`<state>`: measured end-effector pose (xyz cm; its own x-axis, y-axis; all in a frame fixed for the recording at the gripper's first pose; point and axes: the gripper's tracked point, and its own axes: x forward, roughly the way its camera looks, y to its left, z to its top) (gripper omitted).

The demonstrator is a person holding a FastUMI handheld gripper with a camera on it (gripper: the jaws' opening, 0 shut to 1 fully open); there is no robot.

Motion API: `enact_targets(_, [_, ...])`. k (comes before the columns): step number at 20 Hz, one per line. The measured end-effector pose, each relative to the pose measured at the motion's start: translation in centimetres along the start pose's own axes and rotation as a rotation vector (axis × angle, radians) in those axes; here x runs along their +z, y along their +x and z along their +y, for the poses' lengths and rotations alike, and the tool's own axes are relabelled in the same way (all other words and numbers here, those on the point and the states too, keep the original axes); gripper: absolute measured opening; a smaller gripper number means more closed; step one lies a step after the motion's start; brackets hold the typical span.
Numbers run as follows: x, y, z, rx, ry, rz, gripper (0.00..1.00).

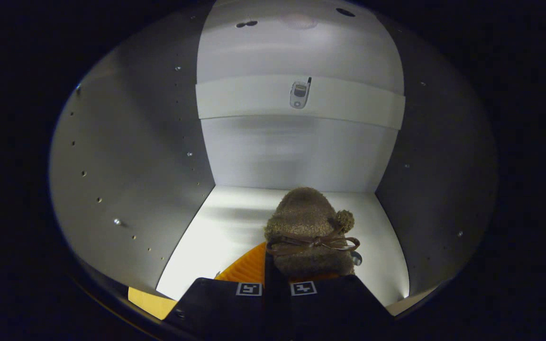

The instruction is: Open the shoe cabinet door, grab the shoes and put them into the shoe cabinet, then close the shoe cabinet door.

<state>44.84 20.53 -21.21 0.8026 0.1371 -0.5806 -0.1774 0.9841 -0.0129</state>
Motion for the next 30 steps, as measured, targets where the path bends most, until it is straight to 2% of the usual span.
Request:
enact_targets(6, [-0.6, 3.0, 0.2, -0.025, 0.029, 0.040, 0.08])
enact_targets(9, [-0.8, 2.7, -0.1, -0.044, 0.031, 0.049, 0.10])
enact_targets(11, [-1.4, 2.0, 0.0, -0.035, 0.011, 0.052, 0.15])
enact_targets(14, [-1.8, -0.2, 0.3, -0.021, -0.008, 0.041, 0.35])
enact_targets(20, [-1.2, -7.0, 2.1, 0.028, -0.029, -0.056, 1.00])
enact_targets(25, [-0.4, -14.6, 3.0, 0.053, 0.005, -0.198, 0.99])
enact_targets(30, [-1.8, -23.0, 3.4, 0.057, 0.011, -0.306, 0.99])
